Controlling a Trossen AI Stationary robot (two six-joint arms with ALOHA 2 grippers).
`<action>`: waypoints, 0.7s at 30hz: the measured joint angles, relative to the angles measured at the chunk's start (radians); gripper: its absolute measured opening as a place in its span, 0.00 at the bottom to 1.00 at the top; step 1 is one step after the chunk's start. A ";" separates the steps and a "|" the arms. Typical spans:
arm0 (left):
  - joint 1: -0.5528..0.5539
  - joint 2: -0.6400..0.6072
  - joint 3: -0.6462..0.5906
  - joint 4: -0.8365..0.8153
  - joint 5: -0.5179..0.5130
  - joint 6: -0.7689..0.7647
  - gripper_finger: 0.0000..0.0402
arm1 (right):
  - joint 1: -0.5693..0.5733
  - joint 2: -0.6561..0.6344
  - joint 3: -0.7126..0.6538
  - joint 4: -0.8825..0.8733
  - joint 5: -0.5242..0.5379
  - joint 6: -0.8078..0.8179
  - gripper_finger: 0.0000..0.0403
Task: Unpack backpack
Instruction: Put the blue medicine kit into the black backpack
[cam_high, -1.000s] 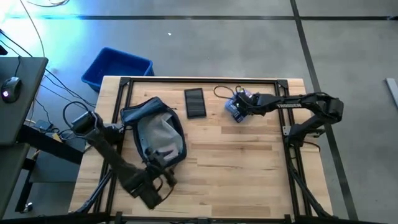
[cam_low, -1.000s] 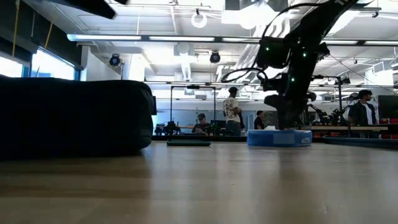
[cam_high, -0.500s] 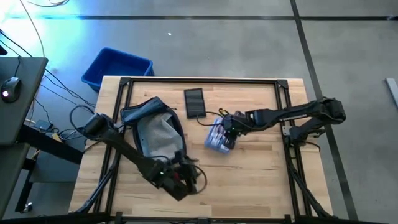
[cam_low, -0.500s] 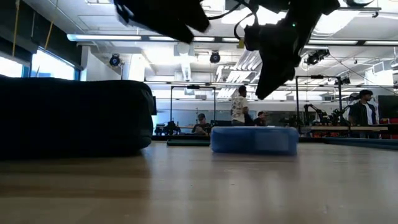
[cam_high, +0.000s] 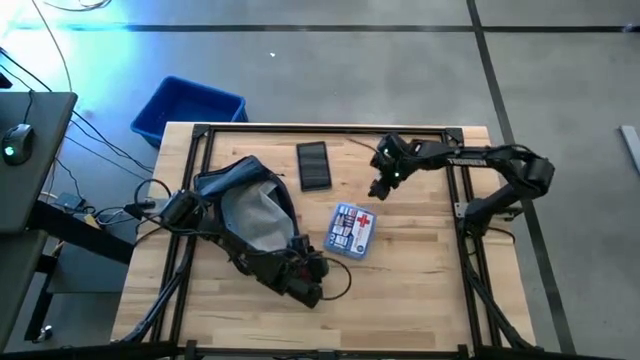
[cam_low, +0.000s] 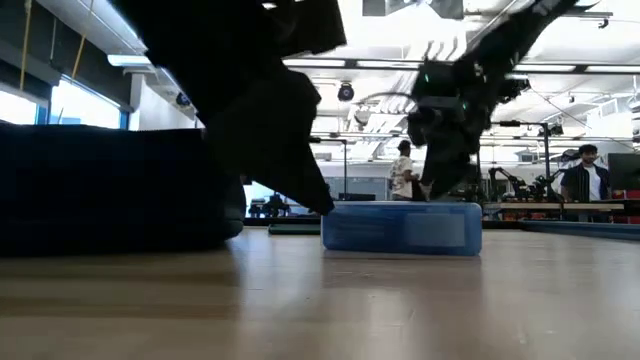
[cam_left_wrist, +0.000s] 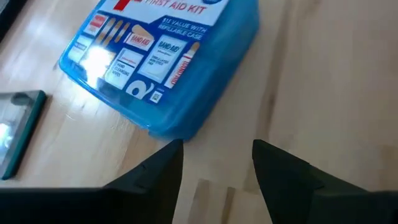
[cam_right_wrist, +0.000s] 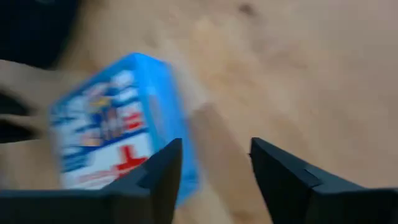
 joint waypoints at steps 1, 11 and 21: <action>0.007 0.000 0.000 0.001 0.010 0.000 0.40 | -0.018 0.015 -0.027 0.044 -0.069 0.001 0.54; 0.079 0.041 0.001 0.020 0.062 0.029 0.34 | 0.027 0.188 -0.140 0.261 -0.232 0.042 0.80; 0.140 0.078 0.004 0.044 0.113 0.052 0.31 | 0.220 0.212 -0.143 0.397 -0.235 0.199 0.80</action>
